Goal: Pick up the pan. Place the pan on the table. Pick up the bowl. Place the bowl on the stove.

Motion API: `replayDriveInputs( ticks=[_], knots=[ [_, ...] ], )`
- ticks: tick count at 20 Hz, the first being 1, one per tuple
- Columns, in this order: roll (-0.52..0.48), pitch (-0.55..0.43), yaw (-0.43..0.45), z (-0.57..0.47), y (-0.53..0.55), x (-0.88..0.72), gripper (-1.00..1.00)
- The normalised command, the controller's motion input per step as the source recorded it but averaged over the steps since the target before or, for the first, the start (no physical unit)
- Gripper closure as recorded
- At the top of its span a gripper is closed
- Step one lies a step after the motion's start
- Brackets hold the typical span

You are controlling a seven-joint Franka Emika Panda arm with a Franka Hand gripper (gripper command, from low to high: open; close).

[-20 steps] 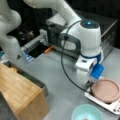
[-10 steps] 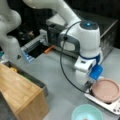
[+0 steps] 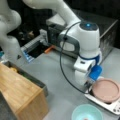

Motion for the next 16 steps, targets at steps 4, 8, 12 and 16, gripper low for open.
replayDriveInputs(
  ticks=[4, 8, 12, 16],
  knots=[
    [-0.046, -0.045, -0.078, -0.07, 0.09, -0.06, 1.0],
    [-0.05, -0.052, -0.073, -0.09, 0.1, -0.04, 1.0],
    [-0.044, -0.063, -0.067, -0.09, 0.11, -0.01, 1.0],
    [-0.039, -0.056, -0.059, -0.06, 0.1, -0.01, 1.0]
  ],
)
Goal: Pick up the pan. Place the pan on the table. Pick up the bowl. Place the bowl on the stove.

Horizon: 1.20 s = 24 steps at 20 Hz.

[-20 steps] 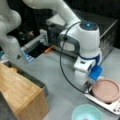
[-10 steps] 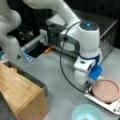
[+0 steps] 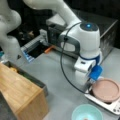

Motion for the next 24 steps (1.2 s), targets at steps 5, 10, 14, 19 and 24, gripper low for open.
replayDriveInputs(
  ticks=[5, 10, 14, 19, 24],
  knots=[
    [-0.045, -0.054, -0.052, -0.03, 0.06, -0.03, 1.0],
    [-0.054, -0.035, -0.036, 0.07, 0.0, -0.06, 1.0],
    [-0.056, -0.012, -0.013, 0.18, -0.09, -0.13, 1.0],
    [-0.057, -0.007, 0.01, 0.2, -0.19, -0.22, 1.0],
    [-0.036, -0.045, 0.03, 0.13, -0.27, -0.32, 1.0]
  ],
)
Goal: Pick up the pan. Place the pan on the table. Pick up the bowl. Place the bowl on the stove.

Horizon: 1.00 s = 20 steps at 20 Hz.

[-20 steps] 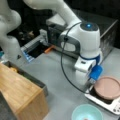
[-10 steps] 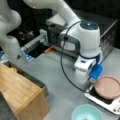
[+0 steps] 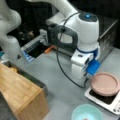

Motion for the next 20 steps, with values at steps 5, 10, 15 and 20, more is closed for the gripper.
replayDriveInputs(
  ticks=[5, 10, 15, 20],
  knots=[
    [-0.018, -0.081, 0.052, 0.06, -0.23, -0.41, 1.0],
    [-0.026, -0.092, 0.072, 0.02, -0.22, -0.52, 1.0],
    [-0.013, -0.129, 0.107, -0.05, -0.24, -0.66, 1.0],
    [0.0, -0.157, 0.118, -0.07, -0.15, -0.4, 1.0]
  ],
)
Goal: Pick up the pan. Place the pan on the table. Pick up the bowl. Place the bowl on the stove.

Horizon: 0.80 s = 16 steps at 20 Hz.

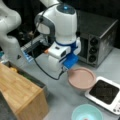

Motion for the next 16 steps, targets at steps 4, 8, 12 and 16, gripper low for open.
replayDriveInputs(
  ticks=[4, 8, 12, 16],
  knots=[
    [-0.001, -0.177, 0.107, -0.05, -0.09, -0.15, 1.0],
    [-0.013, -0.204, 0.074, -0.09, -0.11, -0.14, 1.0],
    [-0.048, -0.201, 0.095, -0.19, -0.12, -0.2, 1.0],
    [-0.046, -0.175, 0.105, -0.2, -0.13, -0.28, 1.0]
  ],
)
